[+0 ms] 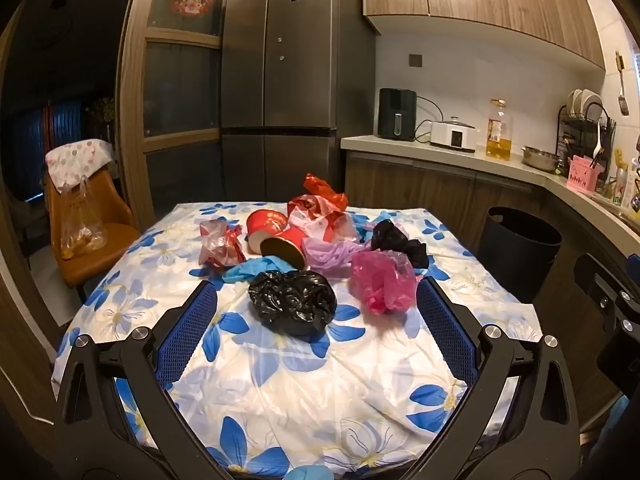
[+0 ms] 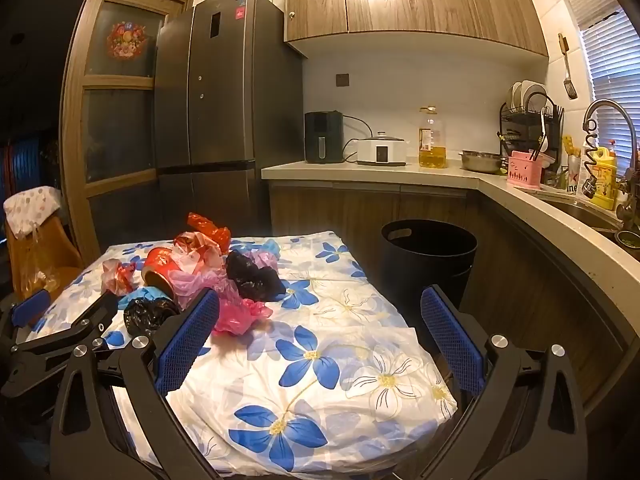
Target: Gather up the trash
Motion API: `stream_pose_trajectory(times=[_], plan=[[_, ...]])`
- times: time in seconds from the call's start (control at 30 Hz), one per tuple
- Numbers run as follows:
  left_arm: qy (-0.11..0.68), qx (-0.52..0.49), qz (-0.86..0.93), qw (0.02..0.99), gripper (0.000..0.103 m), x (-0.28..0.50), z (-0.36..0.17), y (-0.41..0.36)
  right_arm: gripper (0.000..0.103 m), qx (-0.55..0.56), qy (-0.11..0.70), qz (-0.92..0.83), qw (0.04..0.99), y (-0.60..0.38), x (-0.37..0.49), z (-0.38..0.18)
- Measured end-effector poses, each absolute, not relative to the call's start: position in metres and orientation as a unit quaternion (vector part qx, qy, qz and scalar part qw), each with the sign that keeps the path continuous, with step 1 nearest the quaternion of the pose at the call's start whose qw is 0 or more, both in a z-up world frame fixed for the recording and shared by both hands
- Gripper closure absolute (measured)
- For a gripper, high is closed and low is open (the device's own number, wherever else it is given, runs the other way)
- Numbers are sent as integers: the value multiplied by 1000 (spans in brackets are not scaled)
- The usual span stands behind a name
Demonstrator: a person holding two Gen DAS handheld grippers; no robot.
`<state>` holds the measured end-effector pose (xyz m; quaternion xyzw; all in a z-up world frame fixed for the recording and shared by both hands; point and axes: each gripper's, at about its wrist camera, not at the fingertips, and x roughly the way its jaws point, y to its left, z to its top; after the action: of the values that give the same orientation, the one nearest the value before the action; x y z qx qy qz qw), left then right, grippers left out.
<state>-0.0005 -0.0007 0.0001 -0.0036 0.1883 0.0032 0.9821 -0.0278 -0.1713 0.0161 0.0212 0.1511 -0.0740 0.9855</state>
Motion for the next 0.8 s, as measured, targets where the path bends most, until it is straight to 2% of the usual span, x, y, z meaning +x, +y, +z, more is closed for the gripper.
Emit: stream_pose_trajectory(times=[0.8], plan=[[183, -14, 1, 983, 5, -5, 5, 0, 5, 17, 144, -75, 987, -170, -30, 17]])
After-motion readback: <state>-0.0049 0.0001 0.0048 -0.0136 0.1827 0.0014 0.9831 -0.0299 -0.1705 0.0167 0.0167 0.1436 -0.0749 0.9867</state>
